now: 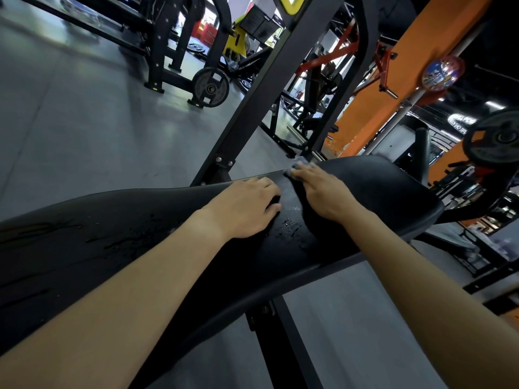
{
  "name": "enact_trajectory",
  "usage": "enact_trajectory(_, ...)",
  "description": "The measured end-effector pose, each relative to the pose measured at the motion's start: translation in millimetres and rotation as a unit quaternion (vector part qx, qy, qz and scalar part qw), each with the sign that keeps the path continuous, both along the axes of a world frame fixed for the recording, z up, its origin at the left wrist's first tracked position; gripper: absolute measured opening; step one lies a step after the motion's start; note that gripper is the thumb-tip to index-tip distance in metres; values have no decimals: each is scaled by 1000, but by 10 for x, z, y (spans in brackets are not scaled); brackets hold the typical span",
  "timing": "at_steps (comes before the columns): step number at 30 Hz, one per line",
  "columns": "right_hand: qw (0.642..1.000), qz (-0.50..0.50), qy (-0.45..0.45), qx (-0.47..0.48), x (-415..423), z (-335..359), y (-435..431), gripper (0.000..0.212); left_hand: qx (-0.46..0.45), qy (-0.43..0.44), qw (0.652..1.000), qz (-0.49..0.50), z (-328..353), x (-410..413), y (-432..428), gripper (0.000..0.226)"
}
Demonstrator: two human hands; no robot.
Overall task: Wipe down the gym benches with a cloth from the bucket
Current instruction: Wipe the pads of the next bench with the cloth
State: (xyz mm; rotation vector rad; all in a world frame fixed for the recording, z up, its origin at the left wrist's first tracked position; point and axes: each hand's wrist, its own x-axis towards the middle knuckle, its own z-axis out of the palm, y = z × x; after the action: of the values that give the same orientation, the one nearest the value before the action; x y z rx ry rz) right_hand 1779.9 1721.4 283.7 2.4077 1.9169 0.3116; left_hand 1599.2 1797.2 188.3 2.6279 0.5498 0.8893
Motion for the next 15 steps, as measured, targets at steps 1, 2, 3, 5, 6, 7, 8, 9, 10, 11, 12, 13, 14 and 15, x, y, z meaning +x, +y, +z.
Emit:
enact_trajectory(1,1000,22,5,-13,-84,-36,-79,48,7,3,1000,5,-17,-15,-15,40)
enact_trajectory(2,999,41,11,-26,-158,-78,-165,48,12,6,1000,9,-27,-38,-33,40)
enact_trajectory(3,998,59,15,-35,-237,-113,-255,48,16,7,1000,14,-31,-70,-50,41)
enact_trajectory(5,996,75,18,-44,-346,-125,-414,49,18,10,1000,21,-32,-144,-83,42)
enact_trajectory(6,996,71,15,-49,-342,-95,-447,49,18,13,999,23,-36,-180,-95,42)
enact_trajectory(7,997,58,9,-53,-304,-45,-448,50,16,17,999,25,-44,-214,-108,42)
enact_trajectory(8,998,40,-1,-55,-233,12,-420,51,14,21,999,27,-49,-246,-124,41)
enact_trajectory(9,998,22,-13,-52,-154,66,-380,53,9,24,999,29,-52,-275,-148,41)
enact_trajectory(10,999,0,-20,-45,-74,104,-338,56,4,28,999,30,-52,-302,-178,41)
enact_trajectory(11,999,-23,-19,-33,-26,126,-307,58,0,34,999,30,-49,-333,-212,43)
enact_trajectory(12,999,-45,-17,-16,-13,120,-285,58,-3,43,999,30,-47,-366,-250,47)
enact_trajectory(13,998,-58,-15,3,-37,91,-272,57,-10,54,998,28,-42,-400,-289,53)
enact_trajectory(14,998,-59,-17,16,-97,40,-274,56,-21,67,997,23,-39,-436,-329,61)
enact_trajectory(15,998,-48,-17,22,-189,-19,-292,56,-33,82,996,16,-35,-472,-371,70)
